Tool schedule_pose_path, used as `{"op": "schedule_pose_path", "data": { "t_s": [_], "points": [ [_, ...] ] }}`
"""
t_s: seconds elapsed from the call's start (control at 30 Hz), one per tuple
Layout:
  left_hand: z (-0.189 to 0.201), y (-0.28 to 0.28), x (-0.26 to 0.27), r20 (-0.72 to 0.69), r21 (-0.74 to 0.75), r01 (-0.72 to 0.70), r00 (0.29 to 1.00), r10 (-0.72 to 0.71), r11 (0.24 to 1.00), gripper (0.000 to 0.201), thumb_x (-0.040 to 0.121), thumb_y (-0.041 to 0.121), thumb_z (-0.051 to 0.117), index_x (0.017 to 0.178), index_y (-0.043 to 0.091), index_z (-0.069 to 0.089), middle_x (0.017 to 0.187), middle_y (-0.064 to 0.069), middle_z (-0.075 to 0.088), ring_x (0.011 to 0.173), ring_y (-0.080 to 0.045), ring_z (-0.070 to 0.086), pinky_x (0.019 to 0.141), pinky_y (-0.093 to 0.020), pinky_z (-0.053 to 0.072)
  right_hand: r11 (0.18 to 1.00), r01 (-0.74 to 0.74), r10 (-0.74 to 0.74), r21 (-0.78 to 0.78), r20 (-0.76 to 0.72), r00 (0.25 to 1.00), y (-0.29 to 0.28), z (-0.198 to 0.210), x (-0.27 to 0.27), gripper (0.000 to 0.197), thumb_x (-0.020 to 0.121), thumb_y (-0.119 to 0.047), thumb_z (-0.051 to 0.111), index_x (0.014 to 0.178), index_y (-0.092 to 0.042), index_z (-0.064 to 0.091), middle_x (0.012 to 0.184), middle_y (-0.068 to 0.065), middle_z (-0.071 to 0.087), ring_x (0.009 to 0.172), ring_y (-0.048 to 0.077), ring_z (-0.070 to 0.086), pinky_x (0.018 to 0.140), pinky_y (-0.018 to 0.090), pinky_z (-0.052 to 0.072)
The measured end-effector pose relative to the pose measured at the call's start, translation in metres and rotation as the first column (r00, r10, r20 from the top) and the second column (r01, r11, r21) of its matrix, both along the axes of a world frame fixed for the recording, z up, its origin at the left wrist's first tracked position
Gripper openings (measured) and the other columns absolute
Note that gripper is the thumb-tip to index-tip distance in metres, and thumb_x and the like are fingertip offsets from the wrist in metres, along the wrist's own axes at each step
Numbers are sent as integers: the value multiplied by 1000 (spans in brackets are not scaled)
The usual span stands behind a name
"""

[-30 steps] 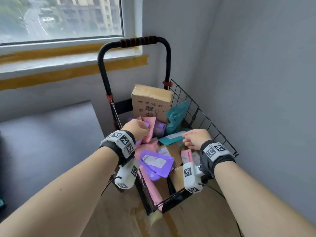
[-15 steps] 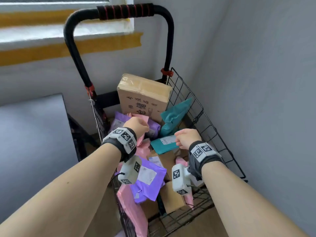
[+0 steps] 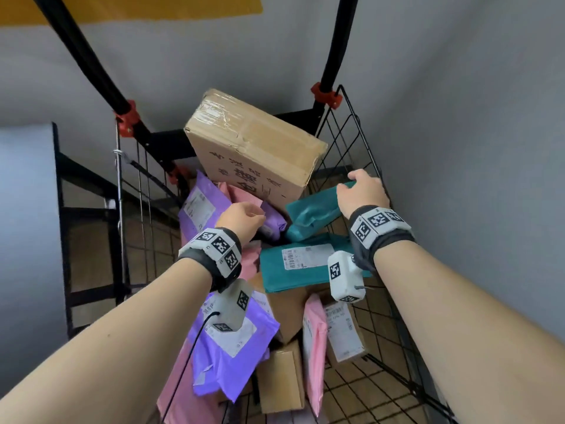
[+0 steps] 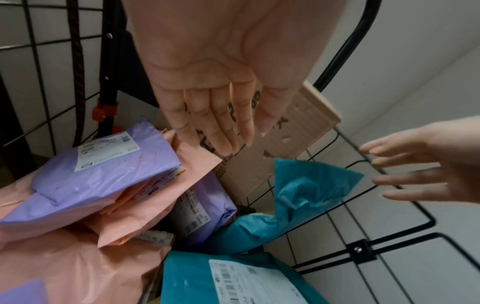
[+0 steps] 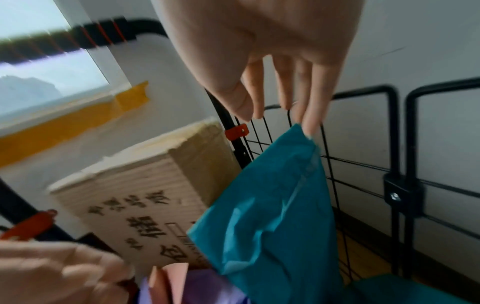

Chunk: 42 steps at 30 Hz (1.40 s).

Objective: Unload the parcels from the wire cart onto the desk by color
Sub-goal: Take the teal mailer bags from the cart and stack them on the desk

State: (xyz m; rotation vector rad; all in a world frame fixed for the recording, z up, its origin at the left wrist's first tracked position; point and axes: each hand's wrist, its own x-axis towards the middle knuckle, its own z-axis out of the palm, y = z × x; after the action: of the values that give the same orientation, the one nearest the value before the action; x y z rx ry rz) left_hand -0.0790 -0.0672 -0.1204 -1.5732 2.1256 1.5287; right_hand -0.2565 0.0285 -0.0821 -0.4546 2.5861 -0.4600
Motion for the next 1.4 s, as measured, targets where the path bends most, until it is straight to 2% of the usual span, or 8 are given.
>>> {"op": "schedule_pose_path", "data": {
  "t_s": [0.23,0.4,0.57,0.7,0.83,1.07,1.2,1.4],
  "points": [
    [-46,22,-20,4,125,-243,970,244,962,21,95,22,51,110,11,62,97,-12,63,73,-24,61,63,-23,49,989,-15,-47,148,405,913,17,-83,-8,56,80,-62,54,103,-11,61,107,15,64,96,35,64,87,46,53],
    [-66,39,-34,45,199,-293,956,290,935,33,96,28,49,112,1,60,95,-13,62,77,-27,60,72,-35,50,964,-111,14,243,369,929,30,-106,-19,35,80,-39,70,96,-9,65,108,12,62,82,26,56,72,27,43],
    [-69,46,-44,87,215,-239,971,225,947,36,95,34,49,117,8,58,114,-12,65,106,-29,62,91,-38,50,982,-35,-50,183,439,897,24,-100,-24,57,76,1,62,131,-13,51,131,12,52,116,31,54,96,35,48],
    [-58,35,-42,132,130,-209,972,192,969,37,90,13,53,127,9,52,120,-15,61,107,-32,60,85,-32,48,971,-223,152,81,511,846,18,-66,-32,38,91,-5,49,128,-7,58,133,12,55,123,28,51,102,33,43],
    [-41,35,-47,158,88,-116,982,101,989,43,88,7,51,130,10,50,121,-12,60,106,-29,59,81,-26,44,961,-228,272,-157,384,882,8,-17,-23,22,80,1,59,79,-11,77,98,9,70,96,23,61,92,34,51],
    [1,31,-41,129,43,-146,982,139,988,49,98,44,35,118,8,60,120,-18,60,112,-32,55,91,-32,41,870,-210,382,-446,340,859,-4,83,-5,40,69,16,29,46,-9,50,47,5,49,27,0,38,36,8,29],
    [27,28,-19,-4,251,-393,913,407,884,62,93,56,39,111,0,60,105,-29,63,92,-41,63,87,-49,49,808,-132,352,-575,291,890,-7,119,5,40,64,15,27,42,-12,47,48,7,48,31,0,36,43,15,33],
    [91,34,26,-89,355,-446,859,504,822,36,101,30,27,109,7,53,55,-15,66,45,-22,63,51,-23,47,647,-41,444,-761,333,831,-10,176,58,43,58,15,20,36,-14,43,46,6,45,46,17,32,47,23,25]
  ]
}}
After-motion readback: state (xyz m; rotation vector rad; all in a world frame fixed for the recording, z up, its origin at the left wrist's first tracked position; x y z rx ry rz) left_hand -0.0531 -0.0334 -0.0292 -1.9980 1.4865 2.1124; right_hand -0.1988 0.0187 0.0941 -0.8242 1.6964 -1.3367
